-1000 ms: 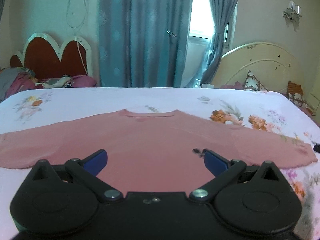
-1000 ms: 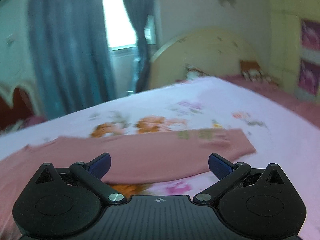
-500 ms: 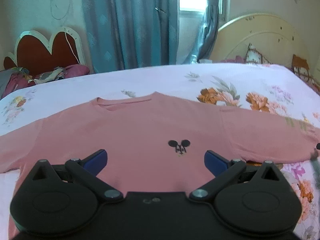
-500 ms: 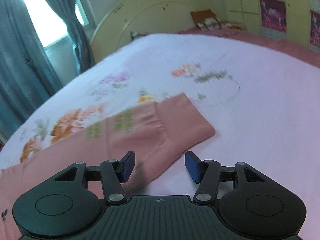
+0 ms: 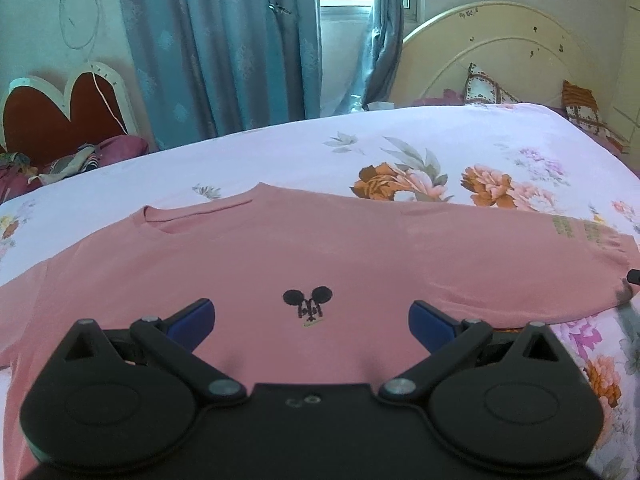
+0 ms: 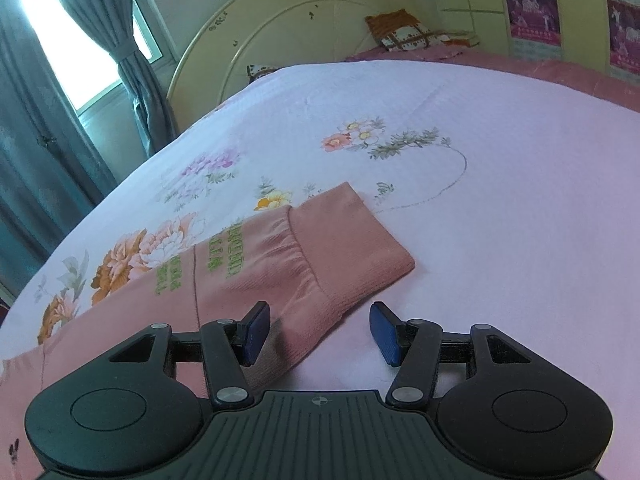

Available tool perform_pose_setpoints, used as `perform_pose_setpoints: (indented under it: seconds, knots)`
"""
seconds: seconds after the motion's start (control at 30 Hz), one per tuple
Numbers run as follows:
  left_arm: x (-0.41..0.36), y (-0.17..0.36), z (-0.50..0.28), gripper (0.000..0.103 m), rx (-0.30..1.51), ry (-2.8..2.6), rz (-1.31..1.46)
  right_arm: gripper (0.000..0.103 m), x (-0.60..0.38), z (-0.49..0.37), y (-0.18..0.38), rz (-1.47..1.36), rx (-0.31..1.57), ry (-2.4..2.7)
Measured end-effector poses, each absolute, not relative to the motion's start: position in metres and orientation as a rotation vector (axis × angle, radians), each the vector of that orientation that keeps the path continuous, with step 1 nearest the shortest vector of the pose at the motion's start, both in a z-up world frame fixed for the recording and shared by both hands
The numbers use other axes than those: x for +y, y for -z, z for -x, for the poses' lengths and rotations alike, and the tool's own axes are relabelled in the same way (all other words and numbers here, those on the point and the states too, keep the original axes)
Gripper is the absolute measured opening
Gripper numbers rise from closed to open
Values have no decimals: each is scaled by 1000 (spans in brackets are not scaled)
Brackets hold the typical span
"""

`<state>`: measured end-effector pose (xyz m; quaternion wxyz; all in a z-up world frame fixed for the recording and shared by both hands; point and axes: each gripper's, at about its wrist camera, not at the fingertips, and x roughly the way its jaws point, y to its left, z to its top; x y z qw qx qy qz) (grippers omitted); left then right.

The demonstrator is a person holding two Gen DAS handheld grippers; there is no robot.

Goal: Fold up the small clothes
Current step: 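Grasp the sleeve cuff with the right gripper and lift it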

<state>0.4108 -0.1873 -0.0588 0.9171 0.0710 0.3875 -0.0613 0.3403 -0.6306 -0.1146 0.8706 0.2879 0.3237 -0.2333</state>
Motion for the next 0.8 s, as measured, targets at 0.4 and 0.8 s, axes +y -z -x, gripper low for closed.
perform_pose_setpoints:
  seconds: [0.4,0.8]
  knots:
    - [-172,63,-419,103,820,107,-123,56,-657,-343,124,-776,563,434]
    - [-70,78,-412,103,919,46,8,7,-600,-369,85,-597,569,378]
